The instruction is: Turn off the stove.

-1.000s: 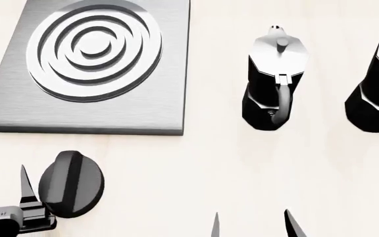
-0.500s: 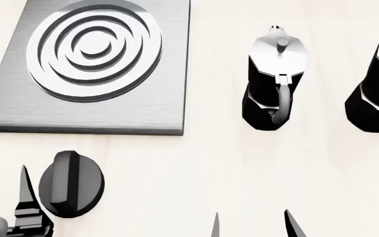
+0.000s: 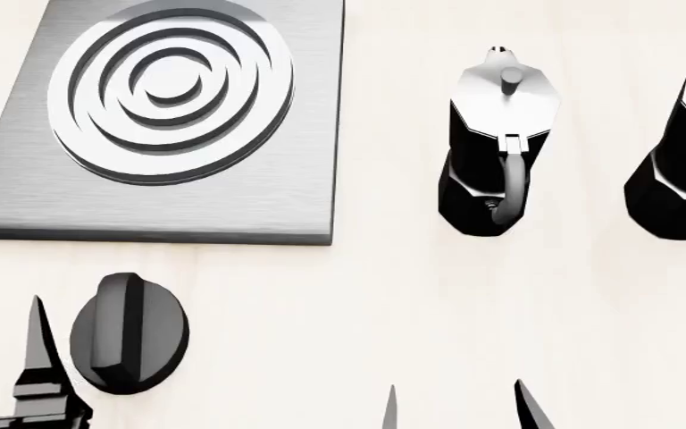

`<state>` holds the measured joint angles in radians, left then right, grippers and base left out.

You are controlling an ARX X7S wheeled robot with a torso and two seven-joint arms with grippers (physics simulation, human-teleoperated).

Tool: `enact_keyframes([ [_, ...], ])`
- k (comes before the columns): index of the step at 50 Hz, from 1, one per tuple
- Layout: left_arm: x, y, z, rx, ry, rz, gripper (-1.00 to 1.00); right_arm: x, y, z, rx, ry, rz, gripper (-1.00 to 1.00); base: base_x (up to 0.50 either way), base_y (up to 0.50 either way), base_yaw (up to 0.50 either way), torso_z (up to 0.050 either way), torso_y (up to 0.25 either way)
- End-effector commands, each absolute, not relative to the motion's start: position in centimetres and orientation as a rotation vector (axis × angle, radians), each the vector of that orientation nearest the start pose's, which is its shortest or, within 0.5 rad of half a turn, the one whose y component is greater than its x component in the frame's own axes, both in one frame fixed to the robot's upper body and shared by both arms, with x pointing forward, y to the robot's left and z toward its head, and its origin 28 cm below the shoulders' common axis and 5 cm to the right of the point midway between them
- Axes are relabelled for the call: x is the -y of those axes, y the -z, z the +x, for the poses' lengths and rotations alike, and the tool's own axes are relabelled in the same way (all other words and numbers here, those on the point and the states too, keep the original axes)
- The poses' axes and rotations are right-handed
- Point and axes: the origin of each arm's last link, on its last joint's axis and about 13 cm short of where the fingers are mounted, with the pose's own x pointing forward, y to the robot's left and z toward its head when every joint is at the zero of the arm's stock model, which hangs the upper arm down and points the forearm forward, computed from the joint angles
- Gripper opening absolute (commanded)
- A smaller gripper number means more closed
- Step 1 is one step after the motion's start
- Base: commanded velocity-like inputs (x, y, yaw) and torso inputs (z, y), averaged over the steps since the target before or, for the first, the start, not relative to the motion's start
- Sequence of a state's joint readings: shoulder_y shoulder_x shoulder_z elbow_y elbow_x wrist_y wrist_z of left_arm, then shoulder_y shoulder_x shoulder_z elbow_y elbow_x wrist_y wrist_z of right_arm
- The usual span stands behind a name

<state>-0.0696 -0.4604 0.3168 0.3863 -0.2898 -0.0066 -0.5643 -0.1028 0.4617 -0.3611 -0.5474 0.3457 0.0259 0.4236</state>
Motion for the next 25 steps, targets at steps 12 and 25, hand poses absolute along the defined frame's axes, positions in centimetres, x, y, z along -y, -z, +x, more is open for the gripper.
enact_keyframes([
  [12,-21.6,-11.3,19.3,0.355,-0.053,0.010,1.00,9.6,-9.1,16.6,0.259,-0.100,0.075,1.00,0.00,0.00,0.00,0.000,0.000],
  [25,-21.1,-11.9,18.4,0.358,0.011,0.016,1.00,9.6,-9.7,16.7,0.298,-0.082,0.082,1.00,0.00,0.00,0.00,0.000,0.000],
])
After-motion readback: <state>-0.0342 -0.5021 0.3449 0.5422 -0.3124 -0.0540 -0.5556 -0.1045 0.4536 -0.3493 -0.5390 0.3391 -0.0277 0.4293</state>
